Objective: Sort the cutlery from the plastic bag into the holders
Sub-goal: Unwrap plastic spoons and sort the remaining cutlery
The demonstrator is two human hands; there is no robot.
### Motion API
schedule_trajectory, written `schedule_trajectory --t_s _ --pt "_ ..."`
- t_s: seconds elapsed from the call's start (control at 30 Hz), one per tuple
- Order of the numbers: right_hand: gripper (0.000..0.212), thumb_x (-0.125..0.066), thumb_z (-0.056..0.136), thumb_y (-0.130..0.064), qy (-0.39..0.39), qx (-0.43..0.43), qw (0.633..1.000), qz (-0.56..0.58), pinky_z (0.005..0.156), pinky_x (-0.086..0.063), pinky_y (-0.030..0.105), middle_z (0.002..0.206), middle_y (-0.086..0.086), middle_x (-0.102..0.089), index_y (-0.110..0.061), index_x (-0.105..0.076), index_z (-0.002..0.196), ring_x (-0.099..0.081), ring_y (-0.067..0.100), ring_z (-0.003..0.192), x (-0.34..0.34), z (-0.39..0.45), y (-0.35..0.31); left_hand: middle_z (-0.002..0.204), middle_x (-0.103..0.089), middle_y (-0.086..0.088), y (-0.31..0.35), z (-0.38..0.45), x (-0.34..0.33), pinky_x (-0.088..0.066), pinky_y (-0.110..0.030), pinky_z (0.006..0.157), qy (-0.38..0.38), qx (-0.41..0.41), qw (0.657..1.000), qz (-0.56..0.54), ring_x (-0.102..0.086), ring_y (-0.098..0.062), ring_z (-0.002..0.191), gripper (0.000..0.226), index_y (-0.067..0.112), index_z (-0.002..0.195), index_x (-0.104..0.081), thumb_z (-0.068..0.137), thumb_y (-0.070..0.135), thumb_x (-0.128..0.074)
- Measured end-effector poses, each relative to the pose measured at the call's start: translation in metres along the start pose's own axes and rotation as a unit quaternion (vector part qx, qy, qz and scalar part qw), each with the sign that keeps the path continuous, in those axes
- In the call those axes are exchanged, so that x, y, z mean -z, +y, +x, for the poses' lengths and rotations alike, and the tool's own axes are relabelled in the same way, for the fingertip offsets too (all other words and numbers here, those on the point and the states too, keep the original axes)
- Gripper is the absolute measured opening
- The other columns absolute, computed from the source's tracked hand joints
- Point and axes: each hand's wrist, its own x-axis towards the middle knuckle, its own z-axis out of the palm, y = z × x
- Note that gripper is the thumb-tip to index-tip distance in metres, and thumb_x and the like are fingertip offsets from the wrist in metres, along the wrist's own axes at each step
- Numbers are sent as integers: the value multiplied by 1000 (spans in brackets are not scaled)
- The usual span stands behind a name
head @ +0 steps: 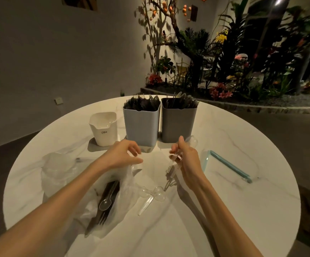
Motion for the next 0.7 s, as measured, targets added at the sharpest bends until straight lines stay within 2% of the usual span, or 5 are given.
schedule_trajectory --t_s 0.1,0.2,0.33,0.5,0.7 --pt "48 -42 106 -40 -84 -28 994 69 64 -60 32 86 13 -75 -4 -56 78 -74 28 79 -5 -5 -2 103 -61 11 -8 -4 4 -54 -34 88 -53 39 991 113 -62 -11 98 54 29 108 -66 65 52 -89" --pt "48 -40 105 -44 -103 -18 994 8 48 -45 22 61 7 -57 -3 -58 87 -50 17 52 -9 -8 1 90 -64 11 -11 -4 2 -52 -26 75 -51 54 988 138 -63 -12 89 48 20 96 -71 63 49 -91" --pt "48 -47 99 -54 -74 -14 995 -59 48 -28 19 55 -1 -38 -11 -64 87 -31 9 51 -15 -5 0 70 -71 8 -13 -7 4 -45 -23 60 -74 50 993 83 -61 -9 68 25 12 75 -77 71 34 -88" --pt "71 -44 80 -84 -122 -50 989 -60 50 -22 25 55 -2 -31 -16 -63 87 -24 9 48 -18 -4 -13 77 -78 -3 -3 -16 2 -54 -30 60 -19 39 989 -143 -68 -16 66 25 7 87 -73 80 29 -85" --pt "55 -46 98 -58 -125 -86 988 -9 46 -20 24 55 0 -28 -14 -47 65 -21 10 47 -23 1 3 83 -78 -8 23 -19 5 -57 -27 57 16 -22 965 -260 -71 -21 64 23 5 97 -72 85 24 -79"
